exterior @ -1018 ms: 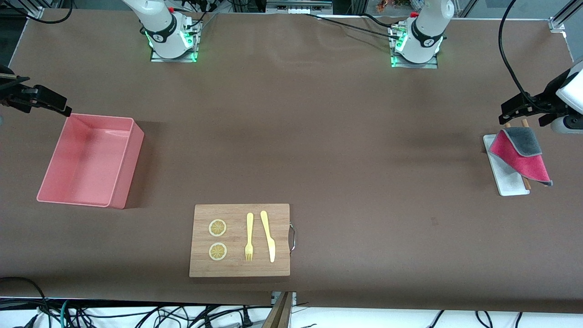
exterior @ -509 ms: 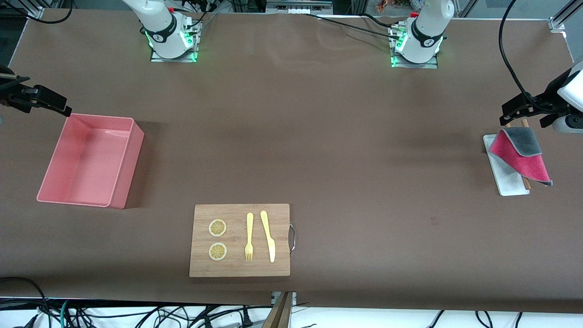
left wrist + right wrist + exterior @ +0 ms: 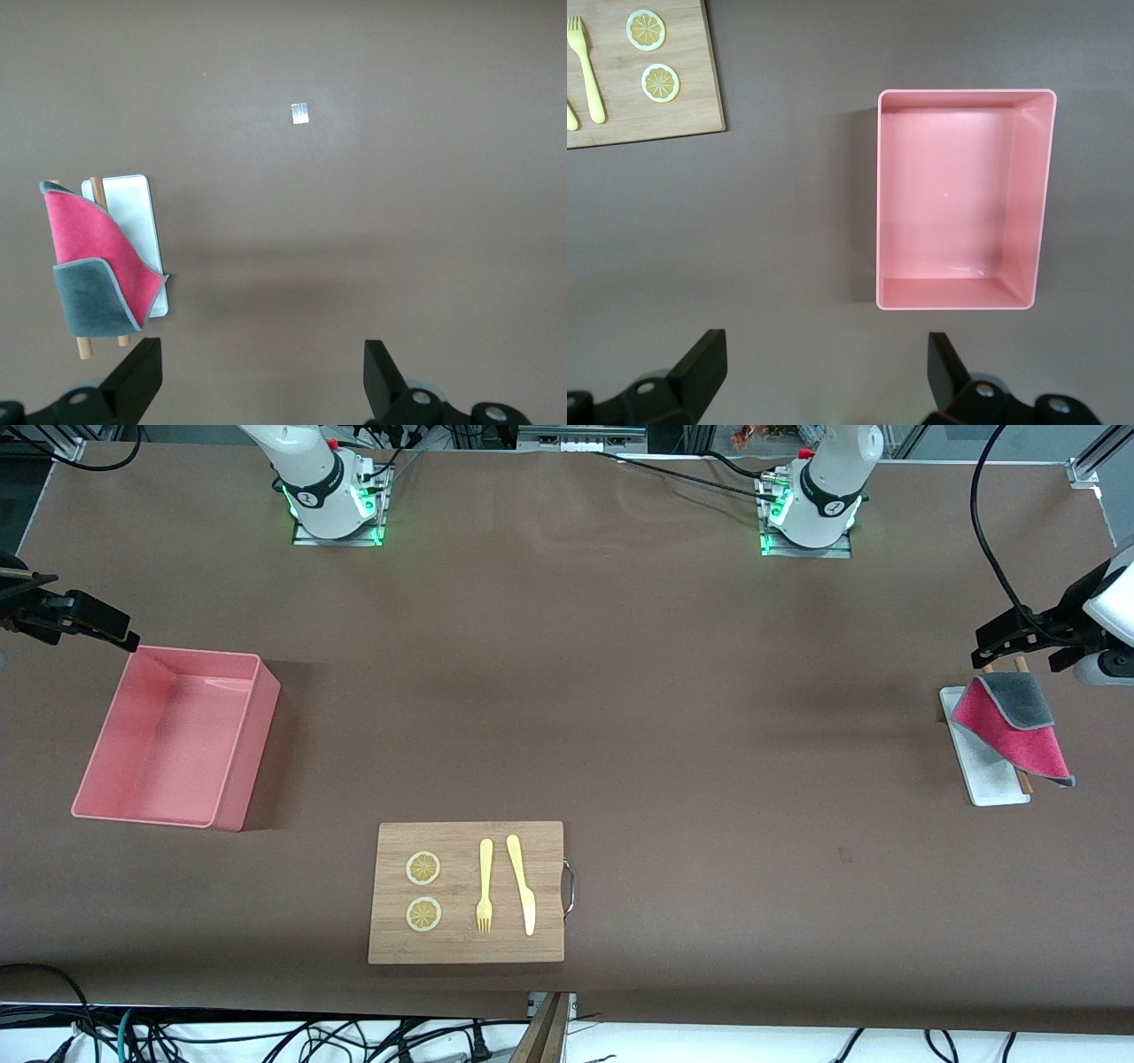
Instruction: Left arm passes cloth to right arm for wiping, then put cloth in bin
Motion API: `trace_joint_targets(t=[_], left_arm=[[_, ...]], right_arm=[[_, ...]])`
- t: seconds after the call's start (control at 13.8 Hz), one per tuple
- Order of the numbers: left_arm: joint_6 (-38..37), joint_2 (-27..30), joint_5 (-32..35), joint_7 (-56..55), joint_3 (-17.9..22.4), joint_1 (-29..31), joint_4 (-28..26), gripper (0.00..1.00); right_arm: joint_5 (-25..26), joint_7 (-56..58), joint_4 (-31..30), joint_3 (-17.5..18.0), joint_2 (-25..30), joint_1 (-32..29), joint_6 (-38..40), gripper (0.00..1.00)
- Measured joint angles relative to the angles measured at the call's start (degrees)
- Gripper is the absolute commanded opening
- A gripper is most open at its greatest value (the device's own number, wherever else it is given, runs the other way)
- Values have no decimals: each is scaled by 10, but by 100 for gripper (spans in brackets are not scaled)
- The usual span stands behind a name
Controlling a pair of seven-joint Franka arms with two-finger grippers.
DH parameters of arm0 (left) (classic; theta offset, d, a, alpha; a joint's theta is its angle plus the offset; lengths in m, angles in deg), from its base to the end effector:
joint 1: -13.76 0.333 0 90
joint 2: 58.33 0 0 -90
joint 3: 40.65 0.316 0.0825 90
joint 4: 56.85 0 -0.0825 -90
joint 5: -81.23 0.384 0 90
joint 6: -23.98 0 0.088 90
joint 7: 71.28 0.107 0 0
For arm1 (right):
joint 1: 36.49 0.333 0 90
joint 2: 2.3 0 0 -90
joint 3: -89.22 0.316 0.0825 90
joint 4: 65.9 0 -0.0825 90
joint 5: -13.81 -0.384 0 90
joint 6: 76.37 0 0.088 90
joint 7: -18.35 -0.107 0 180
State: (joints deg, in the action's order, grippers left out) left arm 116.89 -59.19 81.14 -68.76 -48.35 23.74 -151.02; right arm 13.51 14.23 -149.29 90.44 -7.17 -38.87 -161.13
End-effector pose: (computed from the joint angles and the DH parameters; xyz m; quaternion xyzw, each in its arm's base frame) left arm 0.5605 0.0227 0.5861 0.9998 -0.0021 -0.0183 0.0026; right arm 0.5715 -0.0115 0.6228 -0.9985 0.0459 0.0306 0.0027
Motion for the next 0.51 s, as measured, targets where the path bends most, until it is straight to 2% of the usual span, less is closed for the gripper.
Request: trace_joint_targets(t=[0.51], left_arm=[[-2,-5,0,0,1,3,-2,100]], right_arm=[[0,0,0,0,0,0,0,100]])
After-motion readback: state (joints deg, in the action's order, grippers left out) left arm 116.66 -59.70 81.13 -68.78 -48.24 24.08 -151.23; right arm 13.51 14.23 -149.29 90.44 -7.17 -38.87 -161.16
